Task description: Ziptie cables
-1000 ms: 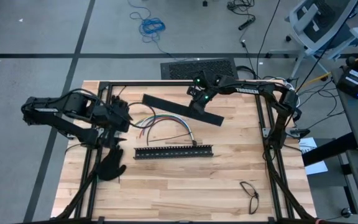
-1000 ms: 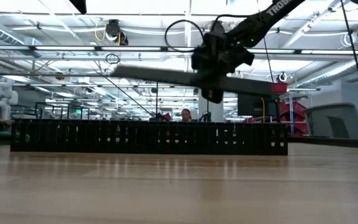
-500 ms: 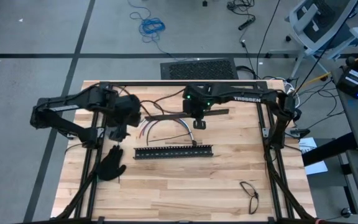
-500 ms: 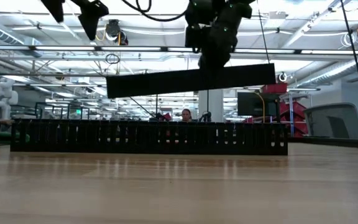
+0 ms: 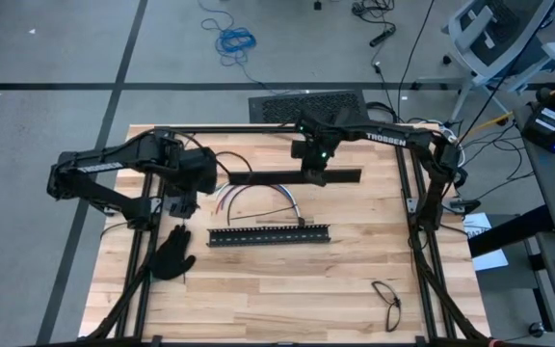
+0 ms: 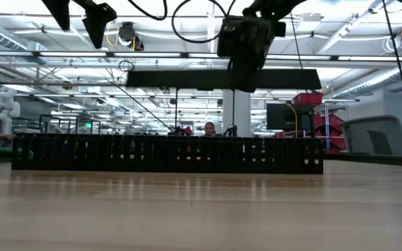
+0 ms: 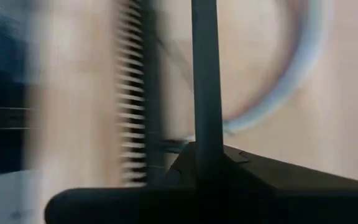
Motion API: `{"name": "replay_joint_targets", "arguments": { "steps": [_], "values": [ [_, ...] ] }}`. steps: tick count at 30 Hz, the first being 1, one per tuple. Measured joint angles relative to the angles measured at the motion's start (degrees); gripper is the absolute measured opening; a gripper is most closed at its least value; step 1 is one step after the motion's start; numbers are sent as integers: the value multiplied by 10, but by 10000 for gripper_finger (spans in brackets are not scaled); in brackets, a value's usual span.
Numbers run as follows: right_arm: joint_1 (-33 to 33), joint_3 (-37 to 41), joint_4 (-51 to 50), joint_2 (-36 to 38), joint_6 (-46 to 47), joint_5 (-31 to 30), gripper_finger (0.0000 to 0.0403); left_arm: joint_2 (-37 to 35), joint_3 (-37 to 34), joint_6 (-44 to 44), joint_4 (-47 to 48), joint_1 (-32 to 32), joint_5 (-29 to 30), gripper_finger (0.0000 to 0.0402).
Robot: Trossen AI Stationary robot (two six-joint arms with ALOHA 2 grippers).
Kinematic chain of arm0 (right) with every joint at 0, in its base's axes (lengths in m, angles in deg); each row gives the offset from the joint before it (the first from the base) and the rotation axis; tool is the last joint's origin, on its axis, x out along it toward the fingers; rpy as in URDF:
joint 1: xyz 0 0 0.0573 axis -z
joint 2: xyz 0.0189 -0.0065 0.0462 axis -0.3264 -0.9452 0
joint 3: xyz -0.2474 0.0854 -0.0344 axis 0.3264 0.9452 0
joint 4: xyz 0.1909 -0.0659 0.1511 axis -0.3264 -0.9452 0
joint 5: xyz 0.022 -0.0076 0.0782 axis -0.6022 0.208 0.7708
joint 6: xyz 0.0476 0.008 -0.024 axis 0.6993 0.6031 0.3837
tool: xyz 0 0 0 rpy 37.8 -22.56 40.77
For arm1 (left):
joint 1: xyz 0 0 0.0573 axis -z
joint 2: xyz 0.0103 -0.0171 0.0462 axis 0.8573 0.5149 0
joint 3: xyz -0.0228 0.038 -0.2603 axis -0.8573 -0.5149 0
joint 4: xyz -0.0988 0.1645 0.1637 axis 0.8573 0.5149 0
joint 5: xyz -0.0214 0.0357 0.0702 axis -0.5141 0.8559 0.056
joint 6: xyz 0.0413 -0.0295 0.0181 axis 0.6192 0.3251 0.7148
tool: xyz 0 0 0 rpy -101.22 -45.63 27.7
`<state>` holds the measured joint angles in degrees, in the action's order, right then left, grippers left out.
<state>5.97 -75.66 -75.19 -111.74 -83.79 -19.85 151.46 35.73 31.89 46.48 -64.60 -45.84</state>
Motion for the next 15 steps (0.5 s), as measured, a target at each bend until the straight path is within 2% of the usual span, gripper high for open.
{"name": "replay_joint_targets", "arguments": {
  "steps": [2, 6, 9, 12, 15],
  "values": [
    [9, 0, -1, 0, 1, 64, 0, 6, 0, 17, 13, -1, 45, 395],
    [5, 0, 6, -6, 21, 75, 0, 28, 0, 10, 3, -4, 142, 395],
    [-7, 0, 11, -21, 20, 94, 0, 44, 0, 8, -12, -4, 187, 395],
    [-9, 0, 35, -38, 16, 160, 0, 52, 0, 8, -9, -1, 215, 395],
    [4, 0, 80, -58, 63, 168, 0, 53, 6, -10, -4, 20, 236, 395]
  ]
}}
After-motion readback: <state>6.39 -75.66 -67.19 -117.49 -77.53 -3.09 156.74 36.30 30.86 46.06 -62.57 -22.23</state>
